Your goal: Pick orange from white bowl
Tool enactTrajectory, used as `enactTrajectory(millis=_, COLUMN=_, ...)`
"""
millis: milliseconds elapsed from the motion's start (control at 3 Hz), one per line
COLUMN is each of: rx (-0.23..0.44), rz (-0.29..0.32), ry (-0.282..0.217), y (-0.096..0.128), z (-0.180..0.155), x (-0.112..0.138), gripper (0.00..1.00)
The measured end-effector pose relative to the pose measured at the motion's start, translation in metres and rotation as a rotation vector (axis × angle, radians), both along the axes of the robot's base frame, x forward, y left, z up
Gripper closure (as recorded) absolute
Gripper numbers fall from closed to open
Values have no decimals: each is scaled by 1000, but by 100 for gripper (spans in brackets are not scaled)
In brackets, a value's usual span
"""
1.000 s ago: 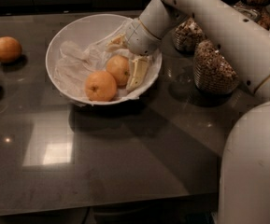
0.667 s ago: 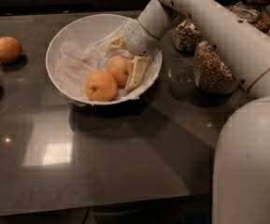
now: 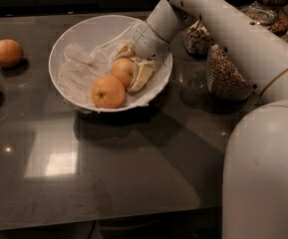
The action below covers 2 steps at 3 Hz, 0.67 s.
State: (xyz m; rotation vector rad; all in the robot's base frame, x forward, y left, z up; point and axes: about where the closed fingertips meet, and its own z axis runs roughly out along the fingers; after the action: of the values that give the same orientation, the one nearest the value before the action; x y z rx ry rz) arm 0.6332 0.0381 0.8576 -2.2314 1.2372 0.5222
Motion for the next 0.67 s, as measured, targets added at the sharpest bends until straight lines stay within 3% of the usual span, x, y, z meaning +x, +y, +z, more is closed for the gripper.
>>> enactTrajectory(millis=333, rx=0, rz=0, ry=0, y=0, z=0, x=0, gripper=83)
enactTrajectory(millis=667, rx=0, rz=0, ry=0, y=0, z=0, x=0, gripper=100)
